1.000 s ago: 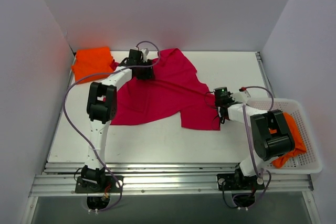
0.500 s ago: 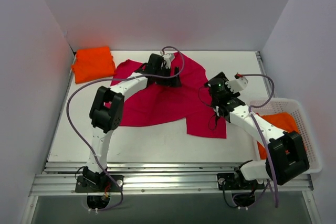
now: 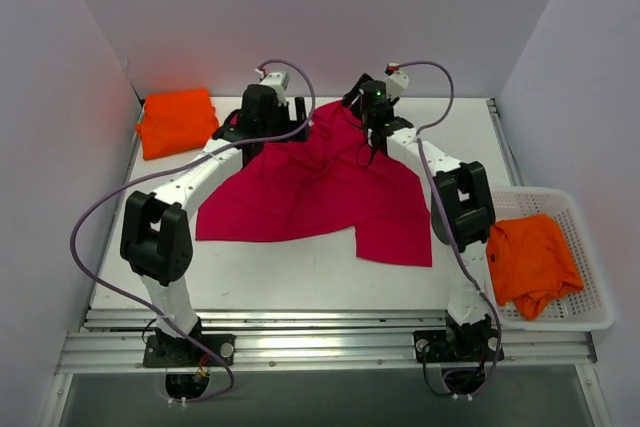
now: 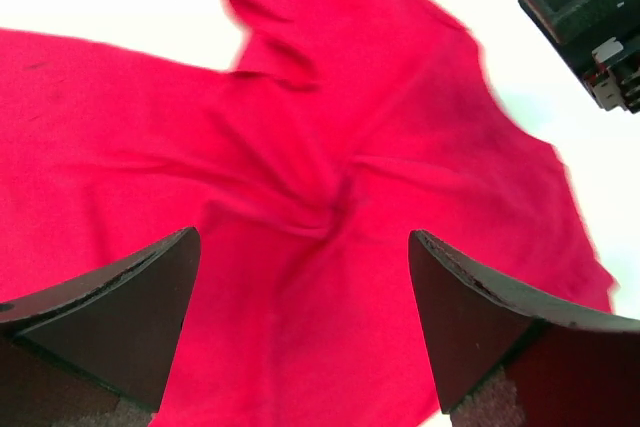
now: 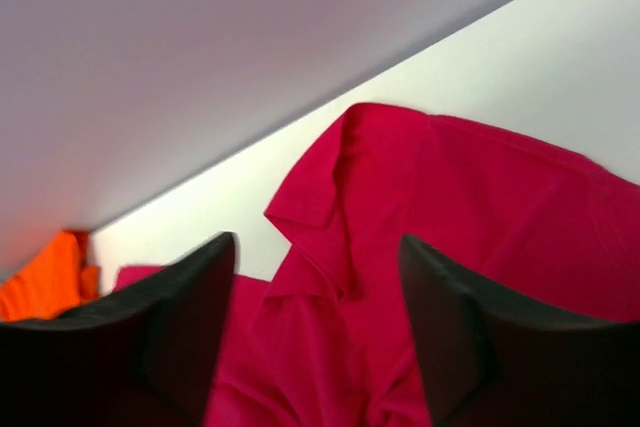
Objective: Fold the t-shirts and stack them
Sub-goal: Flatten the tshirt out
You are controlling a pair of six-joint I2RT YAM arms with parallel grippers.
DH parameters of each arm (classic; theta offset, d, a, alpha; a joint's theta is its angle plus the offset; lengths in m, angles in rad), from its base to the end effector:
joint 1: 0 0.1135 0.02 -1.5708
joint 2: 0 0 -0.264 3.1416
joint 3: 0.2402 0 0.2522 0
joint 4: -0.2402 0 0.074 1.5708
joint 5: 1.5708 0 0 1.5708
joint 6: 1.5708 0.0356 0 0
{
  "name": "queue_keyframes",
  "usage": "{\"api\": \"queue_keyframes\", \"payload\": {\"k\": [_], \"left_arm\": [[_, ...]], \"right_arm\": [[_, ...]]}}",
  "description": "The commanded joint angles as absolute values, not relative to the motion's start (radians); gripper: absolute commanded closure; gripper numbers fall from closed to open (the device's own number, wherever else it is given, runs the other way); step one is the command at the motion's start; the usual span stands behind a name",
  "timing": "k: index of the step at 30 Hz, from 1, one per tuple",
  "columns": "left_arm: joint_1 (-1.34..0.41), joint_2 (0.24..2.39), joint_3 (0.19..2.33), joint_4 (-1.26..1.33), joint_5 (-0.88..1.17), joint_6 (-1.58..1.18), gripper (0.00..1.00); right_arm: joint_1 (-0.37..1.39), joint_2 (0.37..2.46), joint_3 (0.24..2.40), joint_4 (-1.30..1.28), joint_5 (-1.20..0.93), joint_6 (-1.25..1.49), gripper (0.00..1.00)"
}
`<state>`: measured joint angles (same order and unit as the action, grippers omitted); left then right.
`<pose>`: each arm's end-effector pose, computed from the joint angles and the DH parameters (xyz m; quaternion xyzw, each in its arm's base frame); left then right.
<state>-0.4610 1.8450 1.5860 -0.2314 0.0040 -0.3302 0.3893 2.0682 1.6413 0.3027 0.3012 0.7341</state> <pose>0.3943 -0.1960 0.3113 0.0571 0.8557 -0.1998 0.4739 0.4675 0.1804 0.2853 0.2250 0.7131 0.2533 0.6137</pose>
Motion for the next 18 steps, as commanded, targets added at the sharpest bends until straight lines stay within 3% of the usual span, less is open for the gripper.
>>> {"api": "queue_keyframes", "payload": {"k": [1, 3, 4, 11, 18], "left_arm": [[-0.384, 1.822, 1.523, -0.247, -0.074, -0.376, 0.06], [-0.347, 1.825, 1.474, -0.224, -0.055, -0.399, 0.06], [-0.338, 1.828, 1.46, -0.204, -0.052, -0.402, 0.06], [-0.282, 1.882, 1.413, -0.173, -0.057, -0.422, 0.04], [-0.25, 1.924, 1.399, -0.143, -0.063, -0.437, 0.02]], "right_arm": [[0.357, 2.21, 1.787, 0.345, 0.115, 0.686, 0.46], [0.344, 2.304, 1.84, 0.354, 0.054, 0.693, 0.6], [0.335, 2.336, 1.902, 0.353, 0.042, 0.693, 0.62], [0.281, 2.552, 2.082, 0.305, -0.037, 0.716, 0.71], [0.219, 2.52, 1.913, 0.363, -0.003, 0.764, 0.74]]}}
